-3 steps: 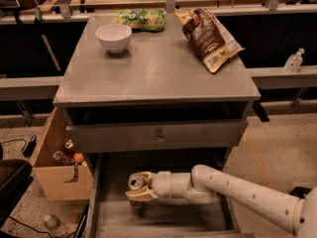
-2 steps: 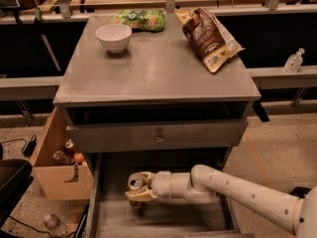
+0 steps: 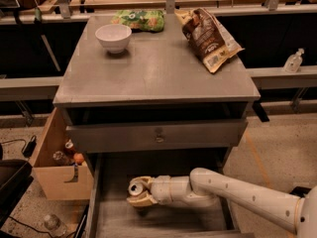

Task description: Place orange can into middle drawer

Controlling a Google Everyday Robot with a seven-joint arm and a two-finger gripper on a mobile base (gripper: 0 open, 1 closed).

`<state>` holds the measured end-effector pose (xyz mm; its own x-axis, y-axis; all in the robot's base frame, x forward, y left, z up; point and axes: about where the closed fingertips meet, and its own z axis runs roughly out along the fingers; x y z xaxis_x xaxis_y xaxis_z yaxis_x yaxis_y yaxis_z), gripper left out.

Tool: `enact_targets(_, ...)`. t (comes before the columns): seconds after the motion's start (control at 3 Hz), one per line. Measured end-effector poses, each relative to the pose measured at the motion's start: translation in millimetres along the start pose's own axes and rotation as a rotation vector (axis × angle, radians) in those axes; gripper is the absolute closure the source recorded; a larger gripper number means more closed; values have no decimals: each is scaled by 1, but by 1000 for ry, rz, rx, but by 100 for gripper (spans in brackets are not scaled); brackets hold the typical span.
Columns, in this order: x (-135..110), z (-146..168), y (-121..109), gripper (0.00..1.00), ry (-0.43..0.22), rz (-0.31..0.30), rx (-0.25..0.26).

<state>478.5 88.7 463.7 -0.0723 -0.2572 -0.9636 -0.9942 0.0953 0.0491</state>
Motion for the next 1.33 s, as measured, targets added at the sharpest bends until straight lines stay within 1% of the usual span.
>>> enact_targets(0.33, -1, 2, 1, 81, -3, 2, -3)
enact_targets(0.67, -2, 3, 1, 59, -4, 2, -6)
enact_targets(1.33, -3, 6, 3, 12, -7, 2, -13)
